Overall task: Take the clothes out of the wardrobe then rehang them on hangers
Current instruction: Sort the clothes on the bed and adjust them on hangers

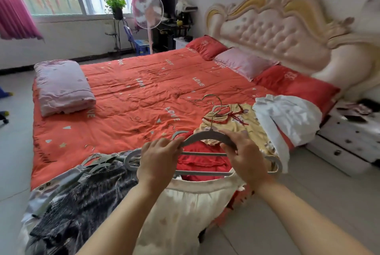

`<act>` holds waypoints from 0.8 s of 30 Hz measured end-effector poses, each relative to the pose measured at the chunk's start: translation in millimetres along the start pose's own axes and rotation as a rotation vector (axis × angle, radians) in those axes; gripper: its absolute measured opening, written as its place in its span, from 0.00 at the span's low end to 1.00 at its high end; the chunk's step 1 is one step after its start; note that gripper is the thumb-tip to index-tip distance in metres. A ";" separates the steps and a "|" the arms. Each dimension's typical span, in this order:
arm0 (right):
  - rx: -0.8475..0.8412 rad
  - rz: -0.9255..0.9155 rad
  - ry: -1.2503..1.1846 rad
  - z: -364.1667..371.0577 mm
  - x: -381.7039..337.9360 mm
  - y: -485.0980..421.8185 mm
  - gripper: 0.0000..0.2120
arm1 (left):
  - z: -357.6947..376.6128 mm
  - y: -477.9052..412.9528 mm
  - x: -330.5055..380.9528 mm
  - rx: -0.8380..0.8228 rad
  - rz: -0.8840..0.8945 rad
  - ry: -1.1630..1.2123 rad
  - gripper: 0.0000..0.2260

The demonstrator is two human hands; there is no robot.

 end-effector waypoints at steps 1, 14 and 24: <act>0.015 -0.003 0.021 -14.6 6.2 2.2 0.19 | 3.2 -3.9 15.4 -0.004 0.001 0.029 0.13; 0.093 0.068 0.133 -214.1 169.5 -23.5 0.19 | 91.6 -84.7 249.4 -0.051 0.012 0.115 0.11; 0.057 -0.028 0.191 -286.4 272.4 -115.6 0.20 | 163.9 -165.2 337.5 -0.139 -0.179 0.263 0.13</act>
Point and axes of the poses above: each hand's wrist, its own y-axis away from the middle knuckle, its own z-axis out of the palm, x = y × z, the point moved 3 cm from there along -y, towards the middle knuckle, and after that the axes turned 12 degrees about -y, right-handed, at the moved point
